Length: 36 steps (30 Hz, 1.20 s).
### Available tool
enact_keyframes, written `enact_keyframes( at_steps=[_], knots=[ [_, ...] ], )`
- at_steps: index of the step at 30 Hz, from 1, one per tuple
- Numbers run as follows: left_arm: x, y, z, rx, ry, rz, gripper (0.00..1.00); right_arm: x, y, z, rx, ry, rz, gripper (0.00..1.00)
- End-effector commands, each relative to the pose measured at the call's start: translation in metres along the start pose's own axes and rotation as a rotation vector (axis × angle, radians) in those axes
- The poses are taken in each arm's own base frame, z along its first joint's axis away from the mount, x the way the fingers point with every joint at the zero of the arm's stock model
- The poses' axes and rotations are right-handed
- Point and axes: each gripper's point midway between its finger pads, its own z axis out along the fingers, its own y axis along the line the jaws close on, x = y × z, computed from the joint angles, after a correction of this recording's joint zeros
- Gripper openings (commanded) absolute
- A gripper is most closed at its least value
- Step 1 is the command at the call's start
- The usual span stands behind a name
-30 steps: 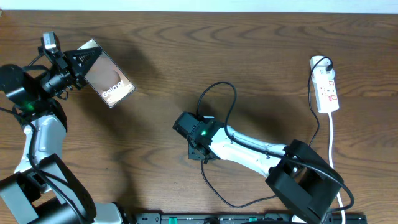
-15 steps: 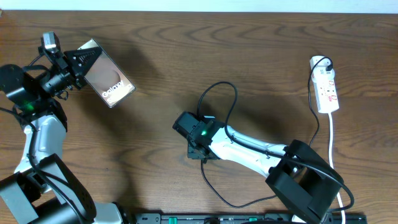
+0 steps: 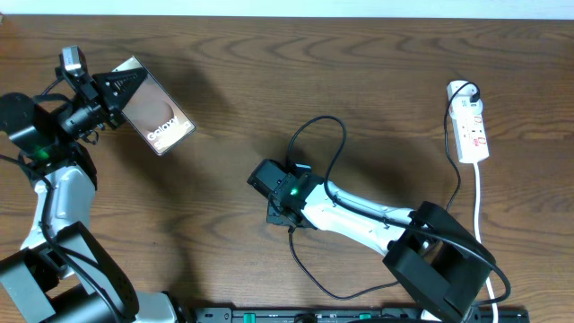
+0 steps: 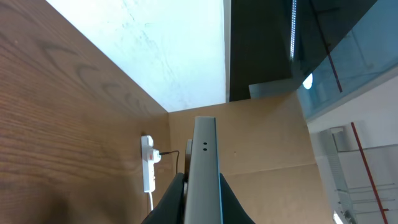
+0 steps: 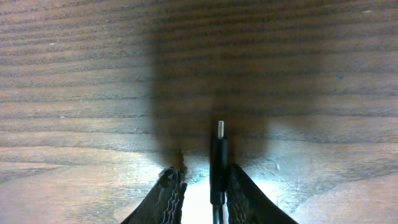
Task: Plug charger to phone and switch on socket
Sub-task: 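Lower the right gripper and grasp the cable's plug end, then lift the plug and carry it toward the phone's bottom edge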
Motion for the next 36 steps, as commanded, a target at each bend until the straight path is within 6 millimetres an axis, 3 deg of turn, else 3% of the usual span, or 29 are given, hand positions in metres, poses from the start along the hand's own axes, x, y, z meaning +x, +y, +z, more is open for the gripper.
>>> enact_keyframes(
  at_steps=[1,5,6,14,18,21,24,32,36],
  knots=[
    [0.002,-0.010,-0.002,0.007,0.012,0.043,0.08,-0.002,-0.008,0.006,0.037,-0.015,0.021,0.22],
    [0.002,-0.010,-0.002,0.007,0.012,0.043,0.07,-0.002,-0.008,0.006,0.037,-0.015,0.021,0.11],
    [0.002,-0.010,-0.002,0.007,0.012,0.043,0.07,-0.002,-0.008,0.006,0.037,-0.014,0.021,0.01],
    [0.002,-0.010,-0.002,0.007,0.012,0.047,0.07,0.006,0.000,0.006,-0.019,0.059,-0.005,0.01],
    [0.002,-0.010,-0.002,0.007,0.011,0.047,0.07,0.015,0.037,-0.005,-0.275,0.203,-0.151,0.01],
    [0.002,-0.010,-0.002,0.007,0.011,0.047,0.07,0.019,0.080,-0.038,-0.638,0.321,-0.319,0.01],
    [0.002,-0.010,-0.002,0.007,0.011,0.047,0.07,0.016,0.102,-0.081,-0.961,0.378,-0.452,0.01],
    [0.000,-0.010,-0.002,0.006,0.003,0.046,0.07,-0.017,0.093,-0.135,-1.290,0.404,-0.508,0.01],
    [0.002,-0.011,0.001,0.008,0.010,0.046,0.07,-0.025,0.090,-0.165,-1.453,0.371,-0.627,0.01]
  ],
)
